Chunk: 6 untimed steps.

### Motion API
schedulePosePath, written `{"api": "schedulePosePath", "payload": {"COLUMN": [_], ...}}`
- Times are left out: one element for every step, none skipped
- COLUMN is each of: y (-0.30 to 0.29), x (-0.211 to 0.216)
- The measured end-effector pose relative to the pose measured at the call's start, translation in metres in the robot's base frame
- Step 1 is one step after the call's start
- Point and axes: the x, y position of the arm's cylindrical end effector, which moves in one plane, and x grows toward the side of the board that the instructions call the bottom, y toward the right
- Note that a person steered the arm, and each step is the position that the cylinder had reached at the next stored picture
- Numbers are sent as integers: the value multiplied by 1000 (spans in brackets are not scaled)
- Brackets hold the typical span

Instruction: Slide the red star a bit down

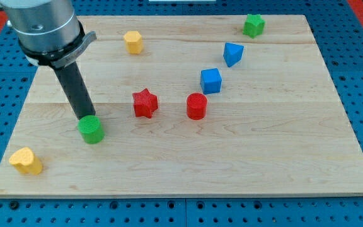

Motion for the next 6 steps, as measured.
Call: {"api": "schedulePosePath", "payload": {"y": [-2,3,43,65,82,95], "x": [-20,-55,-78,-84,-77,-72]}}
